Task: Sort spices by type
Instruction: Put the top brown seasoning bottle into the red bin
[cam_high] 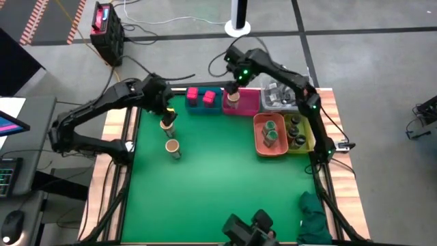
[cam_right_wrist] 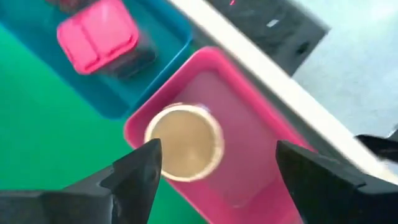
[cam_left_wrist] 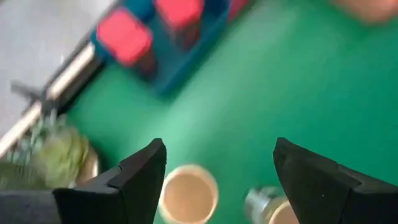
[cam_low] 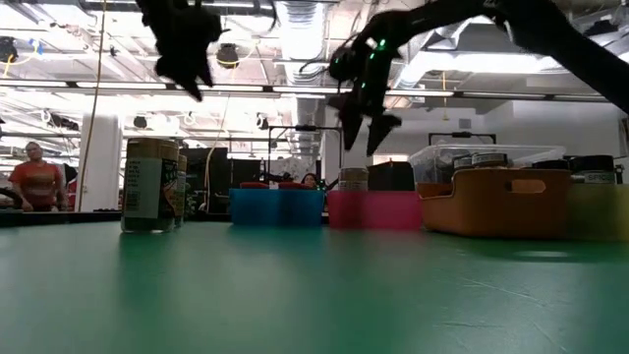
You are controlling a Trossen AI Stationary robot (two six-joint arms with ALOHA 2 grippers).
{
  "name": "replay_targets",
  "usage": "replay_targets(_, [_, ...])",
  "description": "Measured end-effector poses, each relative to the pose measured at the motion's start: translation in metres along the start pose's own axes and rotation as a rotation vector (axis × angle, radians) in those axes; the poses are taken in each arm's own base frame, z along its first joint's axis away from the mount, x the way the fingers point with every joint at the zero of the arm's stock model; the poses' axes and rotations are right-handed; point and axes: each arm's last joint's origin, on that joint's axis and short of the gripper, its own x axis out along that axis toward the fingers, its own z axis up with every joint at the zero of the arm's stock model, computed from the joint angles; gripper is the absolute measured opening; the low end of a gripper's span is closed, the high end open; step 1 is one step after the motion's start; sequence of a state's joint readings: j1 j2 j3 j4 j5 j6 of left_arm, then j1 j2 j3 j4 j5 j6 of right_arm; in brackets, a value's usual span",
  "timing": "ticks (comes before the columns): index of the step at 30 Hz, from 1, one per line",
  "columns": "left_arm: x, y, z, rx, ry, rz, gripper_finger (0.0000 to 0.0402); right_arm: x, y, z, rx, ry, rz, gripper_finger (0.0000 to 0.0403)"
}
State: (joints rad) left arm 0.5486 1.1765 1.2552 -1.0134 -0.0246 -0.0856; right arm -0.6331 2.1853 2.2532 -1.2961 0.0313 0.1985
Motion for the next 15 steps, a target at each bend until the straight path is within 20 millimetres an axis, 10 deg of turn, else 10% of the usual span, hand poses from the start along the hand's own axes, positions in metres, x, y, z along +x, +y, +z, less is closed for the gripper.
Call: replay_targets(15, [0.067,0.018,-0.001,-0.039,0.364,0.013,0.0325,-0.144,0.066,-0.060,-0.152,-0.290,0.039,0.0341])
